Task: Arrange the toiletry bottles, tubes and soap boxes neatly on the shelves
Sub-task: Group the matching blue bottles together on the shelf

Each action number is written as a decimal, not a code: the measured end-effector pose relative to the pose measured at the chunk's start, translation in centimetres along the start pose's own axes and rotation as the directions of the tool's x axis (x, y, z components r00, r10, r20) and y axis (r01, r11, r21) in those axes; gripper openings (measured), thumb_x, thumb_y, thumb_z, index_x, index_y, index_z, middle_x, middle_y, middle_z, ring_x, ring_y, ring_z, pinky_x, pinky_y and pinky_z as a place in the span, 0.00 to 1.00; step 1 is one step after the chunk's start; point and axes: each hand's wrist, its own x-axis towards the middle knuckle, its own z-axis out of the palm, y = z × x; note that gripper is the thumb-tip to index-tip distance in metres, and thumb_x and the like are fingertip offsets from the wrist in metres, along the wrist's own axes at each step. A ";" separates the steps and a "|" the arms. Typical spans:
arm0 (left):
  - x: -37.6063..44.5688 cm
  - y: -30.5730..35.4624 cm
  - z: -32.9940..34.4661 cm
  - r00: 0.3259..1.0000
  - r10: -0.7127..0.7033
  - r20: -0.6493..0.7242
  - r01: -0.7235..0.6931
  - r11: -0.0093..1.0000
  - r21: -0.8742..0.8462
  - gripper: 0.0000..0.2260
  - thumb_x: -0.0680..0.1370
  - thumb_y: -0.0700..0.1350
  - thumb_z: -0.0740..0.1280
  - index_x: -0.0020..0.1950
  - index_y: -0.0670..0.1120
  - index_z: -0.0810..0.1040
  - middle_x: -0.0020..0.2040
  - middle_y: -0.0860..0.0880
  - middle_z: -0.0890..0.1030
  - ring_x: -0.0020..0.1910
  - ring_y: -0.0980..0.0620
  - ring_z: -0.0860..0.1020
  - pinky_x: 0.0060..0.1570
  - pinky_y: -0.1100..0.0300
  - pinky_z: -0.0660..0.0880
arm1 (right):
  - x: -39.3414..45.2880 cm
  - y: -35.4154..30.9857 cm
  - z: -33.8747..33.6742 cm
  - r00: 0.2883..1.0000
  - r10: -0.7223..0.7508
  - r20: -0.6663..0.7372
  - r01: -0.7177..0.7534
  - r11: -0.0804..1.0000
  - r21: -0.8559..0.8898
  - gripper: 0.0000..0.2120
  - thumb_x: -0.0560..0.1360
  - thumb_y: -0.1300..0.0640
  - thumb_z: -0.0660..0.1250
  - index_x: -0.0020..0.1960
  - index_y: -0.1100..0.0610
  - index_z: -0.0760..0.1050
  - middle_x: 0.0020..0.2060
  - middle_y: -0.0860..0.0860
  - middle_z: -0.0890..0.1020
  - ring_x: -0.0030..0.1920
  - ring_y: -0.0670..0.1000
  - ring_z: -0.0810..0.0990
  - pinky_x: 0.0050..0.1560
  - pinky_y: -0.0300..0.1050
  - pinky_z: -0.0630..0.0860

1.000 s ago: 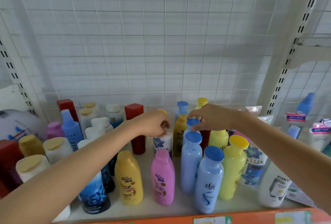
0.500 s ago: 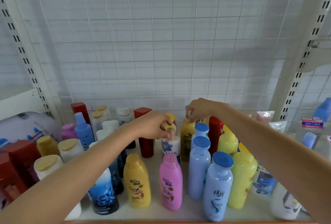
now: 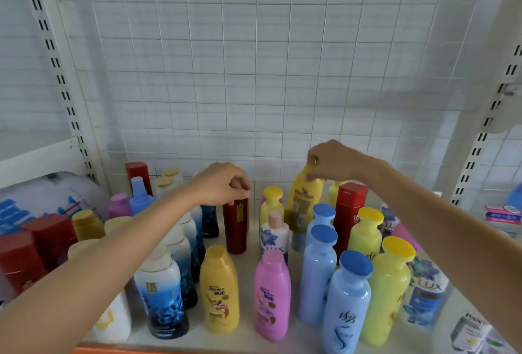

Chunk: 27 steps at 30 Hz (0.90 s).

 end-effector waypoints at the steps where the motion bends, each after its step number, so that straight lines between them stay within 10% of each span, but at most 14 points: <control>1: -0.1 -0.1 -0.1 1.000 -0.001 -0.012 0.001 1.000 -0.002 0.09 0.76 0.47 0.66 0.55 0.48 0.79 0.47 0.49 0.84 0.35 0.62 0.79 0.37 0.70 0.71 | -0.3 0.0 -0.9 0.997 -0.003 -0.071 0.004 1.000 0.017 0.13 0.70 0.49 0.68 0.45 0.59 0.73 0.42 0.53 0.76 0.40 0.52 0.73 0.35 0.43 0.67; 13: -2.2 -2.6 -3.8 0.979 -0.061 -0.193 0.058 0.998 -0.022 0.06 0.76 0.47 0.66 0.51 0.50 0.80 0.47 0.54 0.81 0.40 0.63 0.76 0.41 0.70 0.70 | -1.9 -5.2 -7.3 0.864 -0.186 -0.468 0.267 0.957 0.112 0.12 0.73 0.52 0.67 0.52 0.58 0.74 0.39 0.48 0.74 0.40 0.49 0.71 0.37 0.35 0.67; 20: -6.0 -6.0 -5.6 0.947 -0.188 -0.259 0.187 0.982 -0.029 0.06 0.76 0.44 0.66 0.51 0.47 0.81 0.49 0.50 0.82 0.46 0.53 0.79 0.52 0.56 0.75 | 1.0 -9.1 -3.6 0.923 -0.281 -0.264 0.330 0.930 0.162 0.13 0.73 0.48 0.67 0.52 0.56 0.74 0.37 0.47 0.73 0.41 0.50 0.73 0.37 0.38 0.69; 27: -8.6 -8.0 -5.7 0.940 -0.229 -0.255 0.238 0.971 0.005 0.08 0.76 0.46 0.67 0.53 0.47 0.80 0.48 0.53 0.80 0.47 0.58 0.76 0.43 0.71 0.70 | 3.6 -11.4 2.3 0.939 -0.338 0.055 0.336 0.941 0.048 0.12 0.73 0.47 0.65 0.47 0.56 0.70 0.41 0.49 0.72 0.44 0.51 0.71 0.39 0.42 0.67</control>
